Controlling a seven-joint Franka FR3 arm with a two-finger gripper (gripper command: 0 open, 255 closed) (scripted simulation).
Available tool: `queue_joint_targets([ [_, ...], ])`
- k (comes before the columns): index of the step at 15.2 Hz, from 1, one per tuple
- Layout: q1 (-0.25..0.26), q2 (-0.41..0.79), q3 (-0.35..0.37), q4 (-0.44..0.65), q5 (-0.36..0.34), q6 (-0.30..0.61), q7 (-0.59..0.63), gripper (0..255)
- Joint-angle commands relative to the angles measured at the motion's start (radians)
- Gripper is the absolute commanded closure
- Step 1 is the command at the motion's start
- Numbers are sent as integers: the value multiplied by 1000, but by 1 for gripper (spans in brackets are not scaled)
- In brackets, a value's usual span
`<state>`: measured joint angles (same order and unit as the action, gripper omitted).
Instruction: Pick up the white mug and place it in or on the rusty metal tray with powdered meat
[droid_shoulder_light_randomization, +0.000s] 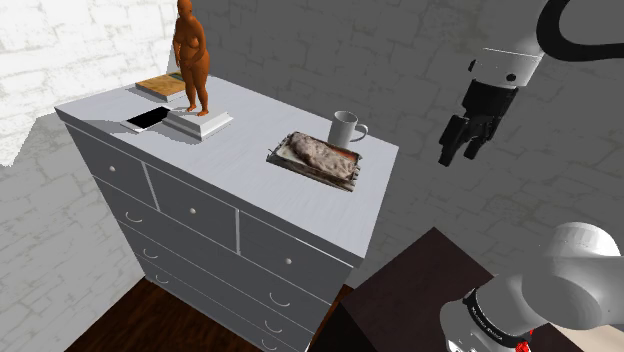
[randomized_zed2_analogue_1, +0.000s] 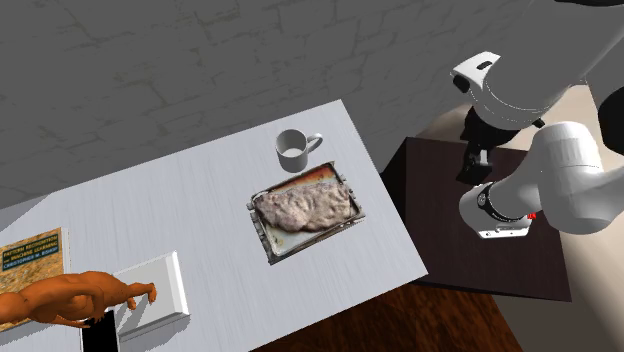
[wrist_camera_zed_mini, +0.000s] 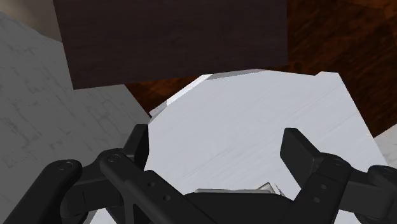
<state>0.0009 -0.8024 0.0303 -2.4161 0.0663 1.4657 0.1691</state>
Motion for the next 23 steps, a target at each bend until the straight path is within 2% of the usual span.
queue_joint_targets([
  [1,0,0,0,0,0,0,0,0],
  [12,-4,370,7,152,-32,302,-40,0],
  [23,-5,750,17,452,-70,466,-60,0],
])
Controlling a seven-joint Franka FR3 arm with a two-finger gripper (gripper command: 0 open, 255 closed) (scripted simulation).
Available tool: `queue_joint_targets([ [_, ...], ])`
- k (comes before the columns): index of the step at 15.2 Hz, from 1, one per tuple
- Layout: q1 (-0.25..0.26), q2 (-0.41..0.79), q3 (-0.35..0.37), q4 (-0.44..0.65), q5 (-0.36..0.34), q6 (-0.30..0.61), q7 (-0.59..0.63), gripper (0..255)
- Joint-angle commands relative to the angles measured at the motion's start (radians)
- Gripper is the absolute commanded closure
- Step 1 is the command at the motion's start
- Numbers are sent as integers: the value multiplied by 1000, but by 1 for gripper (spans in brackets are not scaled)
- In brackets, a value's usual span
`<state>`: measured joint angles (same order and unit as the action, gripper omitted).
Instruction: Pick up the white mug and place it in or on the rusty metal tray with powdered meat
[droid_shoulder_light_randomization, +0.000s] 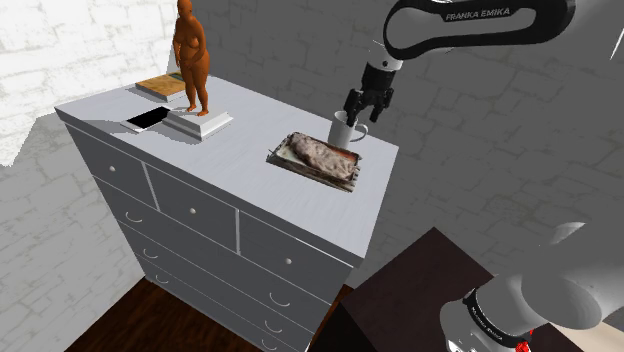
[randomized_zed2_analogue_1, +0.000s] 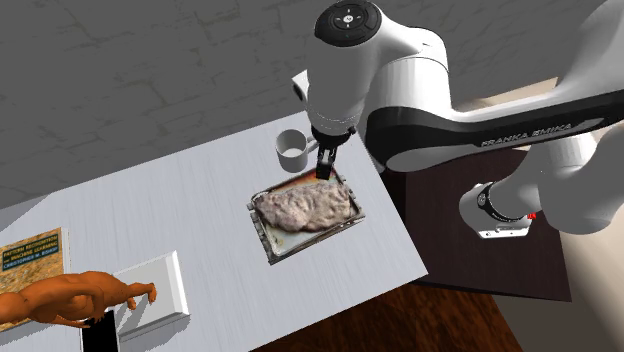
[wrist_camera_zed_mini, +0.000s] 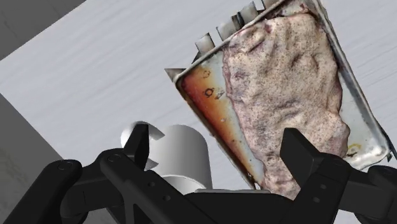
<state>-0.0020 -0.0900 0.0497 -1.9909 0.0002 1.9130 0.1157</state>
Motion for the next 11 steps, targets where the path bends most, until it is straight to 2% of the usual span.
queue_joint_targets([
  [1,-2,72,-1,62,-8,26,-7,0],
  [6,2,239,2,246,-28,45,-12,0],
  [11,2,257,1,202,-30,107,-11,0],
])
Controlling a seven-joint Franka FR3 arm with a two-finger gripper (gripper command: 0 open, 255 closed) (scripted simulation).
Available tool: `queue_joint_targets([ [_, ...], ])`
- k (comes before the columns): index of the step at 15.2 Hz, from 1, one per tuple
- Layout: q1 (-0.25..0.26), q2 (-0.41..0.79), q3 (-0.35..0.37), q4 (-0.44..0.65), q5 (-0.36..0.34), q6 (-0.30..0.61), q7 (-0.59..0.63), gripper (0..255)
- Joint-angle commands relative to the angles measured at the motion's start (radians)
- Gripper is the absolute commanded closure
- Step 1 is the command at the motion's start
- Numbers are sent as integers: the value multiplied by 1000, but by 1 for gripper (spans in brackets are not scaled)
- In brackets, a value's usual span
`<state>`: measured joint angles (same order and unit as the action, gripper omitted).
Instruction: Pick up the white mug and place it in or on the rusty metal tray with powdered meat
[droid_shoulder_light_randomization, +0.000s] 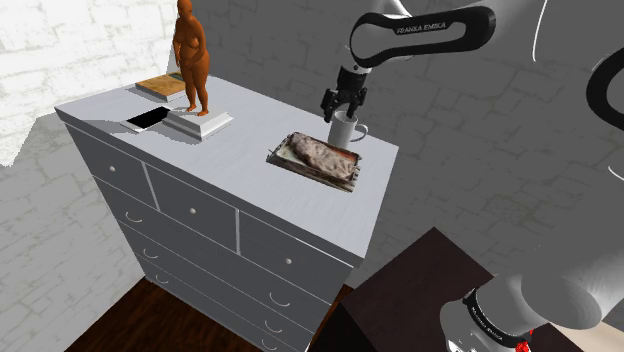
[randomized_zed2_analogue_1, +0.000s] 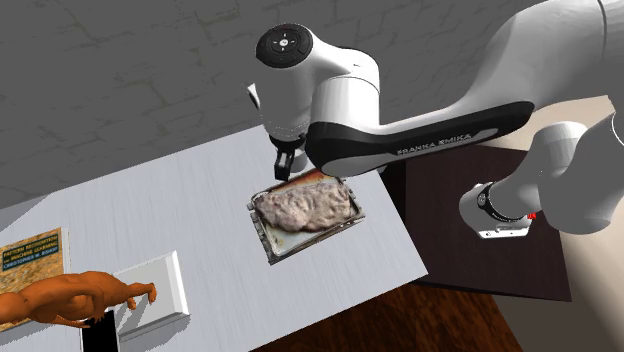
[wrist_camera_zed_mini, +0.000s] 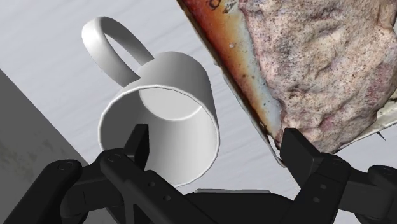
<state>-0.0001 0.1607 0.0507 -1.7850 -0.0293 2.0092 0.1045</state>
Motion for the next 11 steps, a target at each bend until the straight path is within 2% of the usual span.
queue_joint_targets([
  [1,0,10,0,-13,-1,23,1,0],
  [10,0,17,0,-25,-1,42,1,0],
  [11,0,17,0,-25,-1,42,1,255],
])
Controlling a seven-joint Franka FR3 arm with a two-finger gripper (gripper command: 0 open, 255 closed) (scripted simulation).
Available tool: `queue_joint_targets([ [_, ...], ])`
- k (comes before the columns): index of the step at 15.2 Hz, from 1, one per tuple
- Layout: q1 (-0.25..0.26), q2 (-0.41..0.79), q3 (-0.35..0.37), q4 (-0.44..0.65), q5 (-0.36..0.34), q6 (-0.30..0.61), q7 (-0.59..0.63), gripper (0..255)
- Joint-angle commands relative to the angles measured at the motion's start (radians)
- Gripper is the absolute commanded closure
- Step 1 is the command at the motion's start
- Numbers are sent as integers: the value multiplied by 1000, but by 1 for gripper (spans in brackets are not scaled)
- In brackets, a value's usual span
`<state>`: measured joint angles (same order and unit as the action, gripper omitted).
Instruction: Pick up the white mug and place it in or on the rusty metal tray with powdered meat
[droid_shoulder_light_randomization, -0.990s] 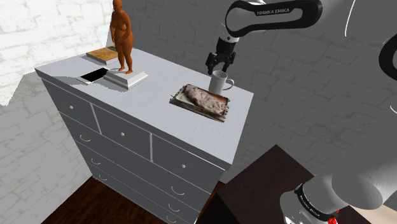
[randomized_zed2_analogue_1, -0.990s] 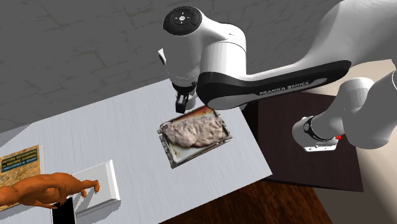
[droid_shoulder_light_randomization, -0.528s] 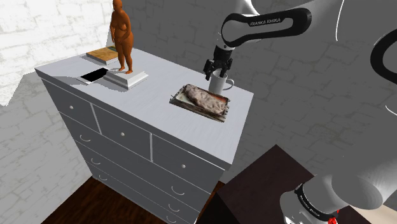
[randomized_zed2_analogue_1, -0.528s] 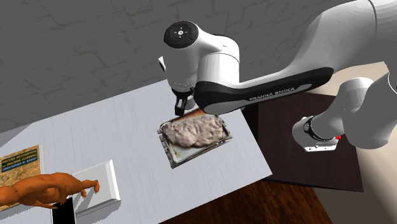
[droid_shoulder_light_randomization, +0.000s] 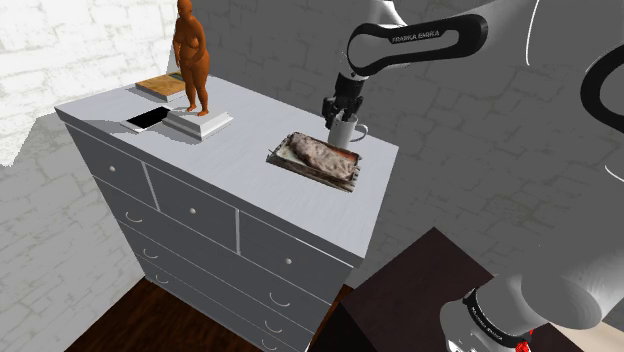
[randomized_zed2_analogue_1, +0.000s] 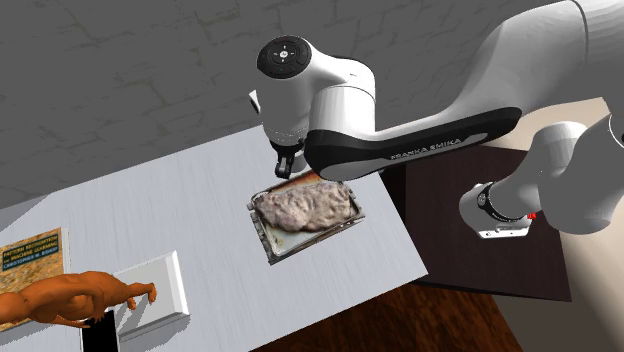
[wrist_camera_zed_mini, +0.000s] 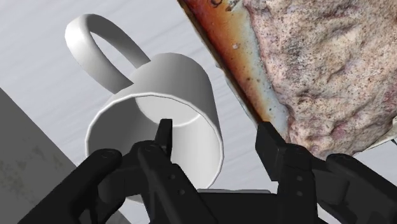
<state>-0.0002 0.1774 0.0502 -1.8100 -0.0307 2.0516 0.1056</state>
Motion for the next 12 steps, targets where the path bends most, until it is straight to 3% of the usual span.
queue_joint_targets([
  [1,0,0,0,0,0,0,0,255],
  [9,0,0,0,0,0,0,0,255],
  [12,0,-9,0,28,1,-38,-1,255],
])
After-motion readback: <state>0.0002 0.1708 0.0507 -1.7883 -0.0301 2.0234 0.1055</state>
